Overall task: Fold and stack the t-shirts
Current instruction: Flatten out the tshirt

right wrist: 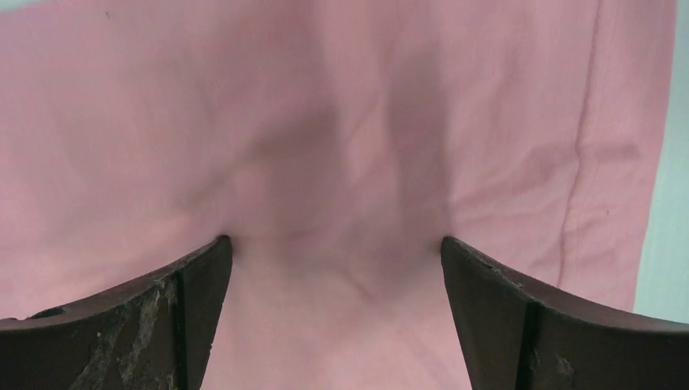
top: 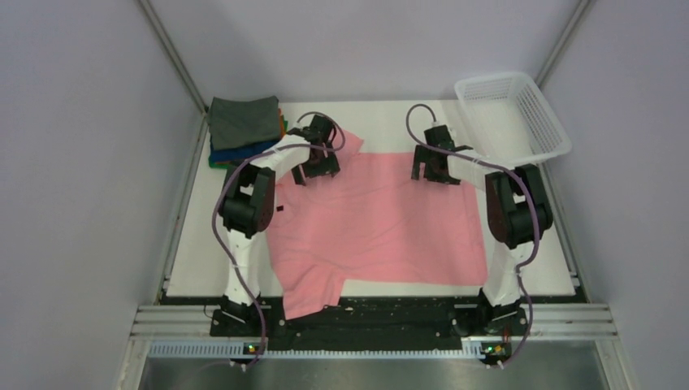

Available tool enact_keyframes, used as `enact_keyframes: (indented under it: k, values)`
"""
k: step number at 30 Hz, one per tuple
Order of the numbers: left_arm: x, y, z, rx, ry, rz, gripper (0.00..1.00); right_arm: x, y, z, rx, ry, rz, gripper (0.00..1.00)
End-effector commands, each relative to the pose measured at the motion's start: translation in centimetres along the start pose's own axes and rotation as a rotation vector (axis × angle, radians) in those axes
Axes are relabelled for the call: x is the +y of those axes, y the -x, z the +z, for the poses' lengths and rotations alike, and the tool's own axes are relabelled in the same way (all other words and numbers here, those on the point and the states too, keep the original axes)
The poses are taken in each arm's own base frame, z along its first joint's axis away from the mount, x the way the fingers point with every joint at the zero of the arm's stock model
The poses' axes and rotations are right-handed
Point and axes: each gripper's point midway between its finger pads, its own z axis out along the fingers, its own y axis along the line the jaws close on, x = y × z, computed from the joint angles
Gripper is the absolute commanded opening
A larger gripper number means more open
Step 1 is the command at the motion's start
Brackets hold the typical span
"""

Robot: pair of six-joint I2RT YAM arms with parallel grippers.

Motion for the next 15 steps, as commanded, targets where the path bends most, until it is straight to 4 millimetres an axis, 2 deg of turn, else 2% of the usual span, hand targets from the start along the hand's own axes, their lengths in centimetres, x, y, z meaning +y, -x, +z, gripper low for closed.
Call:
enact_keyframes:
  k: [1, 5, 9, 12, 15]
  values:
    - [-1.1, 1.3, 1.9, 0.068, -0.031, -0.028, 0.99, -0.3, 1.1, 1.8, 0.008, -0.016, 0.014, 0.99]
    - [-3.4, 2.3, 4.2, 0.133, -0.069, -0.039, 0.99, 0.0, 2.3, 3.3, 0.014, -0.002, 0.020, 0.99]
    - [-3.8, 4.3, 5.5, 0.114, -0.053, -0.063, 0.99, 0.1, 4.1, 4.8, 0.001, 0.009, 0.018, 0.99]
    - [-3.8, 5.6, 5.8, 0.093, -0.091, -0.104, 0.99, 0.5, 5.7, 5.7, -0.013, 0.028, 0.011, 0.99]
    - [-3.5, 7.0, 5.1, 0.075, -0.121, -0.126, 0.99, 0.6, 7.7, 6.6, -0.034, 0.042, 0.022, 0.99]
